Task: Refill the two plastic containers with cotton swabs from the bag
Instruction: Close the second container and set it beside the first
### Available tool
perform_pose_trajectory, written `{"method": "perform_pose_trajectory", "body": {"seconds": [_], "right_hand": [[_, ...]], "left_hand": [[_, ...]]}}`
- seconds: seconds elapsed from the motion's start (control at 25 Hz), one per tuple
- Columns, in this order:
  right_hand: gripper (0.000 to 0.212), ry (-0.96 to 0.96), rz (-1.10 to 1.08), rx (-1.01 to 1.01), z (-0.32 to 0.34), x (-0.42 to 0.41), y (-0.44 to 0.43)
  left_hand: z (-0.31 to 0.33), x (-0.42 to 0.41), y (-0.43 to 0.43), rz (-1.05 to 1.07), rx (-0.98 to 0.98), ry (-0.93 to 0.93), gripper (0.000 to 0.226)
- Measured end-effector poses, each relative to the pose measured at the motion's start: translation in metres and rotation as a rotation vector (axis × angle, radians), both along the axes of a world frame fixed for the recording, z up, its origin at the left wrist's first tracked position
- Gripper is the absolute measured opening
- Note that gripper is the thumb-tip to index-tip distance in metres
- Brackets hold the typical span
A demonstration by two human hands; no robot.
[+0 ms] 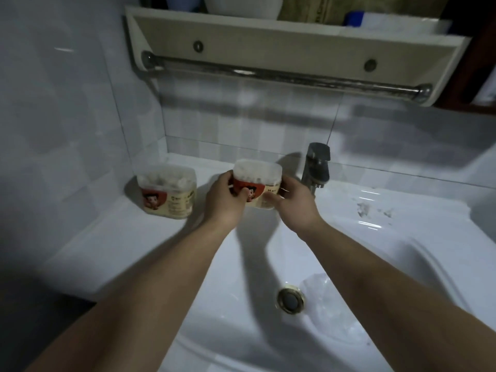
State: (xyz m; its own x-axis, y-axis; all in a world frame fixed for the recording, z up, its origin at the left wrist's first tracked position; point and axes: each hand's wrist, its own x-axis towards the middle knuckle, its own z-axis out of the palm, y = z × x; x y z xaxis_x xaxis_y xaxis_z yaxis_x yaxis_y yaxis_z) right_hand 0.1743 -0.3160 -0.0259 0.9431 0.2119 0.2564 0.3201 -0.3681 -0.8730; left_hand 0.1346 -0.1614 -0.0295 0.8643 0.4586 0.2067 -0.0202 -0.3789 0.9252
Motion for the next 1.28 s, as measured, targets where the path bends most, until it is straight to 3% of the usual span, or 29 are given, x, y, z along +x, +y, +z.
{"method": "perform_pose_trajectory", "body": {"seconds": [0.2,0.52,0.68,0.8,1.04,1.28], "right_hand": [[0.051,0.056,-0.042,-0.097,-0.001,0.032,0.016],[0.051,0.107,0.048,0.052,-0.006,0.058,0.042],[0.046,0.101,0.099,0.032,0.0,0.053,0.048],[0.063,0.12,0.04,0.013,0.01,0.038,0.041],[0.048,0.082,-0.013,-0.203,0.02,-0.007,-0.005],[0.038,0.181,-0.026,-0.643,0.005,-0.048,-0.074]], "left_hand": [[-0.003,0.027,0.003,0.1,0.088,-0.029,0.044],[0.001,0.049,0.013,0.17,0.017,-0.025,0.067],[0.003,0.041,0.017,0.159,0.035,0.016,0.077],[0.005,0.024,0.012,0.15,0.091,0.037,0.075],[0.001,-0.013,-0.009,0.04,0.123,0.112,0.056],[-0.01,-0.052,-0.038,-0.222,0.222,0.318,0.043]]}}
